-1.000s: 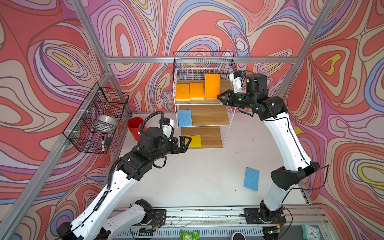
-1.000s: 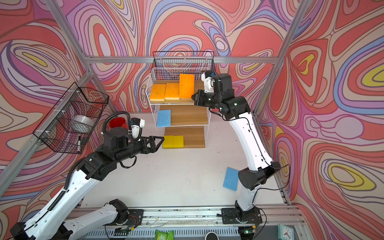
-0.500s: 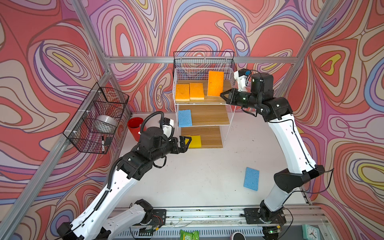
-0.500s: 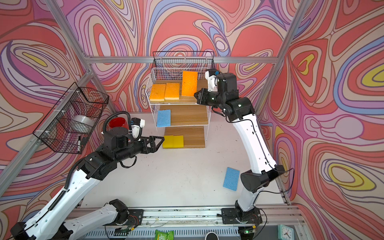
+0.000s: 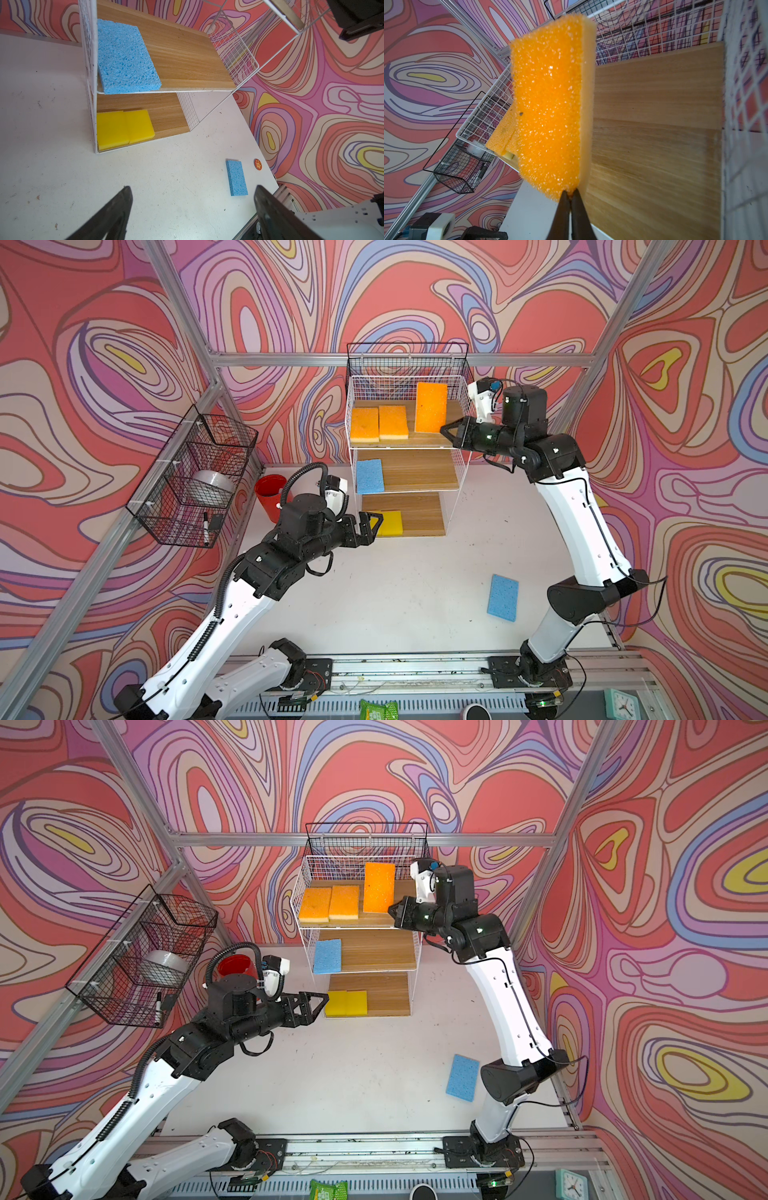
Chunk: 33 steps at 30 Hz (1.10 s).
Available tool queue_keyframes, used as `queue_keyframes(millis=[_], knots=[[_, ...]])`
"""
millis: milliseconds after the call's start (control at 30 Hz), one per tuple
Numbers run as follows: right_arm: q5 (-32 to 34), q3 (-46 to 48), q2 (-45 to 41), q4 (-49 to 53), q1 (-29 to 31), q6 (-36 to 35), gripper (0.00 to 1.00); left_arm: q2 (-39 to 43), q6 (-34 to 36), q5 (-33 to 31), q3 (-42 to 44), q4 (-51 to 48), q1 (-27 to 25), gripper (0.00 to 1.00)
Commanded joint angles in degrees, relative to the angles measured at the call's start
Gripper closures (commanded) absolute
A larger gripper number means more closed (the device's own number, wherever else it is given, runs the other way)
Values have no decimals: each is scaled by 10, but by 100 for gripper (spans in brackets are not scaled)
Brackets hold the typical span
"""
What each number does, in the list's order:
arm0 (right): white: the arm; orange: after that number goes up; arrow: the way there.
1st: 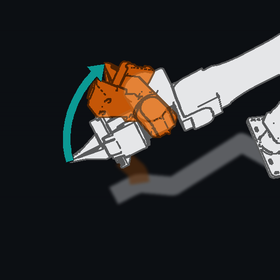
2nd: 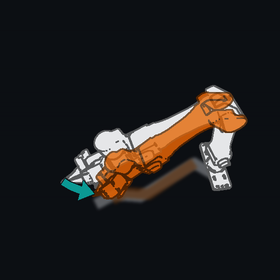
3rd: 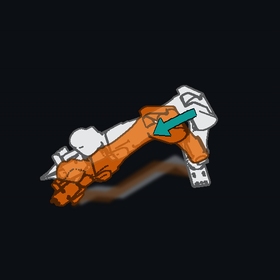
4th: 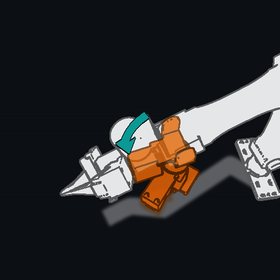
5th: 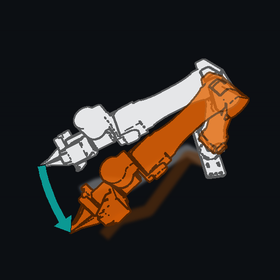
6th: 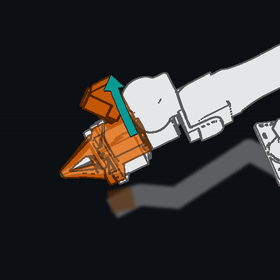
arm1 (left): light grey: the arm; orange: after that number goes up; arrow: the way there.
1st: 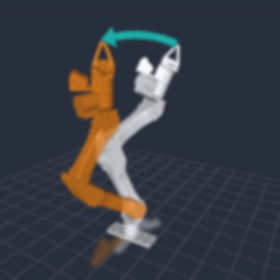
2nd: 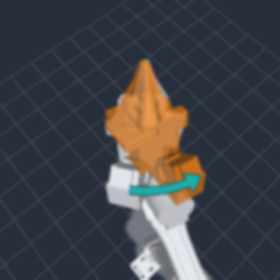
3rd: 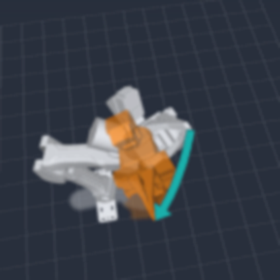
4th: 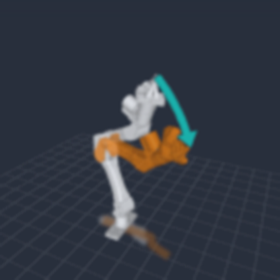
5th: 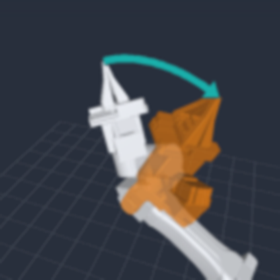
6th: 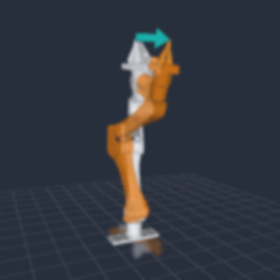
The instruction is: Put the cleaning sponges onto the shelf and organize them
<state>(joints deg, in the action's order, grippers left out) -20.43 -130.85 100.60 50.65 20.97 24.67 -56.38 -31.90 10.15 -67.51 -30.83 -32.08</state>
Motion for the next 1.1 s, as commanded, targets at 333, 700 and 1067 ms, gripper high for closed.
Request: queue_keyframes(millis=[333, 700, 1067], knots=[[-21, 0, 31, -11, -1, -4, 100, -7, 6, 8, -10, 12, 8, 7], [-17, 69, -50, -84, -1, -5, 100, -2, 2, 12, -7, 12, 10, 7], [-11, 63, -69, -60, 3, -10, 100, 17, -11, 14, 4, 10, 10, 7]])
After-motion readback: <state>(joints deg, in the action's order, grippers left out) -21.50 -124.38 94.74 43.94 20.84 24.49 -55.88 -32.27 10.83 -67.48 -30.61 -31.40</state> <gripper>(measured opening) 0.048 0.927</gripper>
